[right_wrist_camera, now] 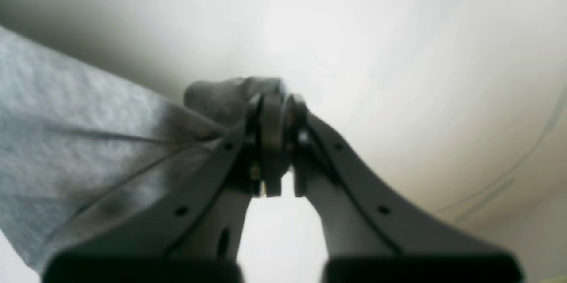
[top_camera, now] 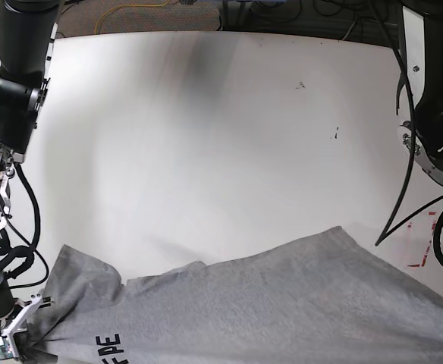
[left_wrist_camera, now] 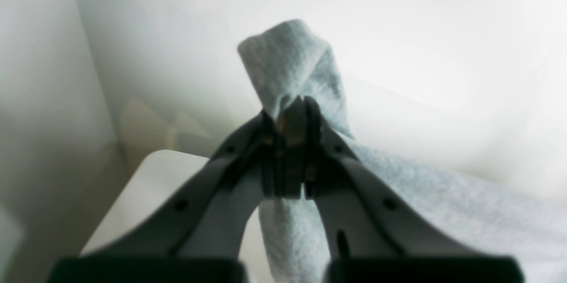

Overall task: Fold the T-shirt properly
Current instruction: 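Lift the shirt high with both grippers and shake it out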

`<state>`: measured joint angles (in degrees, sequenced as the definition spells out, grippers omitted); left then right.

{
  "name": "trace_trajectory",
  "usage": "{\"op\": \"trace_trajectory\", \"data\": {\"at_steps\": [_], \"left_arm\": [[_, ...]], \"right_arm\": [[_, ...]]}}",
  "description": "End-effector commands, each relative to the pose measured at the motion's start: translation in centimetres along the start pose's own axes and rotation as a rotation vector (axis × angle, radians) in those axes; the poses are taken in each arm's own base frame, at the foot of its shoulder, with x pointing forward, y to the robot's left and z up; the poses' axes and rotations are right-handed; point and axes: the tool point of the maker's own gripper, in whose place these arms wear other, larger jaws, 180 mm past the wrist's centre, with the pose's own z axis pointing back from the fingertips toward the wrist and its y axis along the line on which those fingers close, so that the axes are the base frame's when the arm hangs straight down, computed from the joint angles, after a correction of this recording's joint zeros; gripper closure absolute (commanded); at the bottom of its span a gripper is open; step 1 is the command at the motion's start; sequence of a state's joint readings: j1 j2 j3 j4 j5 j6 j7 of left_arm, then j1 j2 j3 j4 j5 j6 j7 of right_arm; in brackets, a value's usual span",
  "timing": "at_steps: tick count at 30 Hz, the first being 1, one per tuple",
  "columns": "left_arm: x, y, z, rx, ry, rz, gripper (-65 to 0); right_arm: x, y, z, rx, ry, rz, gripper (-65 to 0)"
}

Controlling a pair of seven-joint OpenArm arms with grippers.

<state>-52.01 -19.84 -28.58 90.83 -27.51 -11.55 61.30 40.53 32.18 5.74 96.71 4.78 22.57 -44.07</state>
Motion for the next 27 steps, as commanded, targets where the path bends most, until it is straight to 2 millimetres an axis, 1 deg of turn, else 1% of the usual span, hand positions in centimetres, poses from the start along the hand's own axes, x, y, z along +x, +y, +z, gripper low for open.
{"op": "trace_trajectory", "data": {"at_steps": [1,4,8,11,14,15,16,17,18,19,20,22,23,24,25,26,27], "left_arm": [[3.1,0.0,0.5,0.001,-0.080,-0.015,0.0],[3.3,0.3,0.6,0.007,-0.083,-0.020,0.0],[3.3,0.1,0.5,0.003,-0.081,-0.020,0.0],[3.2,0.2,0.5,0.003,-0.078,-0.020,0.0],[3.0,0.2,0.6,0.003,-0.074,-0.023,0.0],[2.1,0.5,0.5,0.008,-0.055,-0.022,0.0],[1.7,0.6,0.5,0.010,-0.046,-0.023,0.0],[0.5,0.8,0.5,0.014,-0.022,-0.026,0.0],[-0.3,1.0,0.5,0.019,-0.004,-0.029,0.0],[-1.1,1.2,0.5,0.022,0.013,-0.030,0.0],[-2.2,1.5,0.5,0.029,0.037,-0.031,0.0],[-3.6,1.8,0.6,0.035,0.068,-0.033,0.0],[-5.0,2.2,0.7,0.042,0.097,-0.034,0.0],[-6.1,2.5,0.9,0.049,0.122,-0.034,0.0],[-7.5,3.1,1.2,0.061,0.151,-0.029,0.0],[-8.3,3.6,1.5,0.071,0.167,-0.026,0.0],[-9.6,4.5,2.1,0.088,0.190,-0.021,0.0]], "right_arm": [[2.7,-3.2,0.6,-0.079,-0.053,0.007,0.0],[3.3,-3.8,0.7,-0.091,-0.049,0.005,0.0],[3.7,-4.0,0.8,-0.097,-0.056,0.005,0.0],[3.2,-3.6,0.7,-0.089,-0.046,0.007,0.0],[1.7,-2.4,1.0,-0.069,-0.019,0.016,0.0],[1.2,-1.6,1.3,-0.055,-0.012,0.025,0.0],[0.9,-1.3,1.4,-0.051,-0.009,0.028,0.0],[0.3,-0.6,1.6,-0.040,0.002,0.037,0.0],[-0.6,0.1,1.9,-0.026,0.015,0.043,0.0],[-1.2,0.6,2.0,-0.020,0.027,0.044,0.0],[-2.3,1.0,2.4,-0.011,0.045,0.044,0.0],[-4.0,1.9,3.0,0.001,0.072,0.036,0.0],[-5.2,2.6,3.5,0.011,0.090,0.018,0.0],[-5.8,3.0,3.9,0.015,0.097,0.006,0.0],[-6.8,3.5,4.5,0.018,0.112,-0.013,0.0],[-7.4,3.8,4.9,0.018,0.119,-0.024,0.0],[-8.5,4.3,5.5,0.023,0.135,-0.041,0.0]]}}
